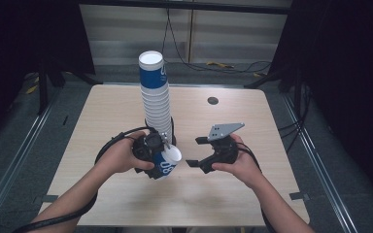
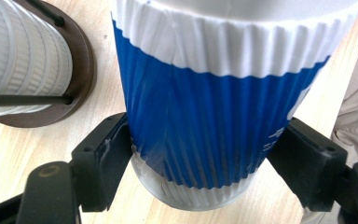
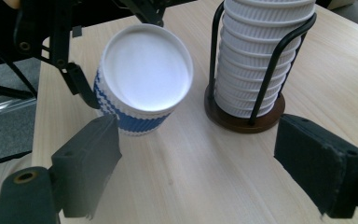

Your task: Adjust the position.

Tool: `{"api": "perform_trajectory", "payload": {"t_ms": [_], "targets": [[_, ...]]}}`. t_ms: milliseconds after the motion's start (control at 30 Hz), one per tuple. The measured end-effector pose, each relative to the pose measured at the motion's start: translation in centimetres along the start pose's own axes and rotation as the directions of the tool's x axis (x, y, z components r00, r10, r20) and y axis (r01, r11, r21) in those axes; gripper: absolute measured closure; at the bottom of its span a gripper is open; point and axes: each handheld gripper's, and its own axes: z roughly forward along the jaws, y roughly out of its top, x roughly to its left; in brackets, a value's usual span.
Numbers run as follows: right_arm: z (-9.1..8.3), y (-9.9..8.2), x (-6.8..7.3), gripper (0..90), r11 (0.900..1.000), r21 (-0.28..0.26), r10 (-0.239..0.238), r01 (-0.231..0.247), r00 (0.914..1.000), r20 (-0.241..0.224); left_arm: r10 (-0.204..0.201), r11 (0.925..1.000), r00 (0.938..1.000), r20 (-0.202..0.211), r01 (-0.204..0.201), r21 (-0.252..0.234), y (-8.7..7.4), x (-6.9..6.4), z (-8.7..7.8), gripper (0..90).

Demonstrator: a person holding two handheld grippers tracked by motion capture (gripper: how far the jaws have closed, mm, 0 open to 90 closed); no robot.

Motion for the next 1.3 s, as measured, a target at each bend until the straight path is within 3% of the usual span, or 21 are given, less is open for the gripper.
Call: {"api": "perform_trajectory", "payload": {"t_ms": [33, 67, 167, 200, 300, 1300], "targets": [[0.0, 0.0, 0.0, 13.7, 1.0000, 0.001, -0.006, 0.006, 1.0000, -0.003, -0.015, 0.9999, 0.9999, 0.005, 0.015, 0.003, 0.1, -0.1, 0.0, 23.4], [-0.1, 0.0, 0.1, 13.7, 1.0000, 0.002, -0.007, 0.007, 0.9999, -0.007, 0.006, 1.0000, 1.0000, -0.001, -0.006, 0.002, 0.2, 0.1, 0.0, 23.4], [-0.1, 0.0, 0.1, 13.7, 1.0000, 0.001, -0.008, 0.008, 0.9999, -0.010, 0.013, 0.9999, 0.9999, 0.002, -0.013, 0.006, 0.6, 0.1, 0.0, 23.4], [-0.1, -0.1, 0.2, 13.7, 0.9999, 0.003, -0.011, 0.011, 0.9998, -0.015, -0.005, 1.0000, 1.0000, -0.003, 0.005, -0.001, 0.9, -0.2, 0.1, 23.4], [-0.1, -0.2, 0.3, 13.7, 0.9999, 0.007, -0.015, 0.015, 0.9998, -0.017, -0.006, 1.0000, 1.0000, -0.001, 0.006, -0.007, 1.1, -0.3, 0.1, 23.4], [1.3, -0.5, 0.7, 18.6, 0.9980, 0.044, -0.042, 0.046, 0.9954, -0.086, 0.070, 0.9975, 0.9974, 0.019, -0.070, 0.005, 2.8, -1.1, 0.7, 23.4]]}}
